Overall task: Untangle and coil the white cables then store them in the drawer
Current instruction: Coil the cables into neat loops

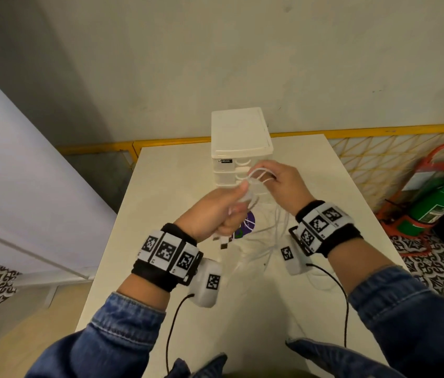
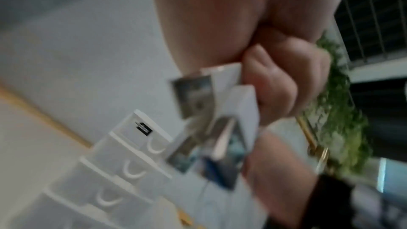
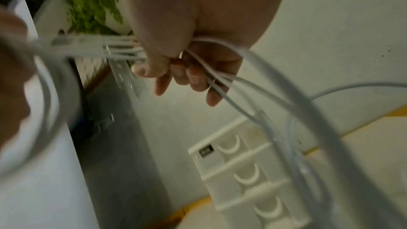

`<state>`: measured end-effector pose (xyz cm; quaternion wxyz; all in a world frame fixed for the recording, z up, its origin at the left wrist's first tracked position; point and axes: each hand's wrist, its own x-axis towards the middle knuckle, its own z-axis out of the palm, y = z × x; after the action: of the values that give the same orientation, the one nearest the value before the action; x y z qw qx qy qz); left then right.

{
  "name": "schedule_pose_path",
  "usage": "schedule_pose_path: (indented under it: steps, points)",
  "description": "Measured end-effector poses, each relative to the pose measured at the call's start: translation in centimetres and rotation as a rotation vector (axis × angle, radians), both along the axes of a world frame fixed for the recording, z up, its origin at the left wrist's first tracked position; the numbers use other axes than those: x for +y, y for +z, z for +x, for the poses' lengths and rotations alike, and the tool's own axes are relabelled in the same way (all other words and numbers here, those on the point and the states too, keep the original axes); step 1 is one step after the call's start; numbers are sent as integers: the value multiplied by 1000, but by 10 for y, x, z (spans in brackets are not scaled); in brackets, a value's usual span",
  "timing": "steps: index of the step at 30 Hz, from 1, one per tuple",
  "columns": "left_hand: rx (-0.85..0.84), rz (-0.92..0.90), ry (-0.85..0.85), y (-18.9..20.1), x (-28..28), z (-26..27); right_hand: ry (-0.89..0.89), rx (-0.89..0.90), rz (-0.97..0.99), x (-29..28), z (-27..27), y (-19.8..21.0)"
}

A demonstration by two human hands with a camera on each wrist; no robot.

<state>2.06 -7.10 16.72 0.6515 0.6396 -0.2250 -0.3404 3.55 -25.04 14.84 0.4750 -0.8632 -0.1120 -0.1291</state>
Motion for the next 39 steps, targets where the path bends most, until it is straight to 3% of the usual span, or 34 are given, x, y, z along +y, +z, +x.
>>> schedule_pose_path:
  steps: [3,6,9,12,15,17,20,23,26,30,32,35,37,39]
  points:
    - [155,-404,-38,16,-2,3,61,228,-266,11,-7,-29]
    - [221,-655,25,28,0,9,54,333,-182,18,-16,-57]
    - [211,-816,187,33,3,18,107,398,-286,16,-27,-80]
    - [141,-878,430,36,3,27,120,425,-273,10,-36,-92]
    - [-43,-744,663,32,3,36,176,379,-310,10,-40,-86]
    - [-253,-531,777,27,3,42,214,319,-383,11,-43,-79]
    - [-511,-165,842,13,5,51,230,199,-332,10,-47,-70]
    - [-688,291,704,-7,7,58,230,52,-252,5,-45,-63]
    - [-625,618,400,-20,6,50,171,-47,-198,-5,-35,-51]
    - [-296,519,100,-22,0,29,86,-103,-200,-23,-19,-35]
    - [-250,457,21,-16,-3,21,41,-34,-201,-33,-16,-35]
    - [-439,483,126,-8,-2,22,-12,135,-102,-40,-22,-41]
    - [-546,495,268,-7,7,31,-4,133,-88,-41,-28,-49]
    - [-544,471,384,-9,14,37,-18,92,-129,-40,-31,-57]
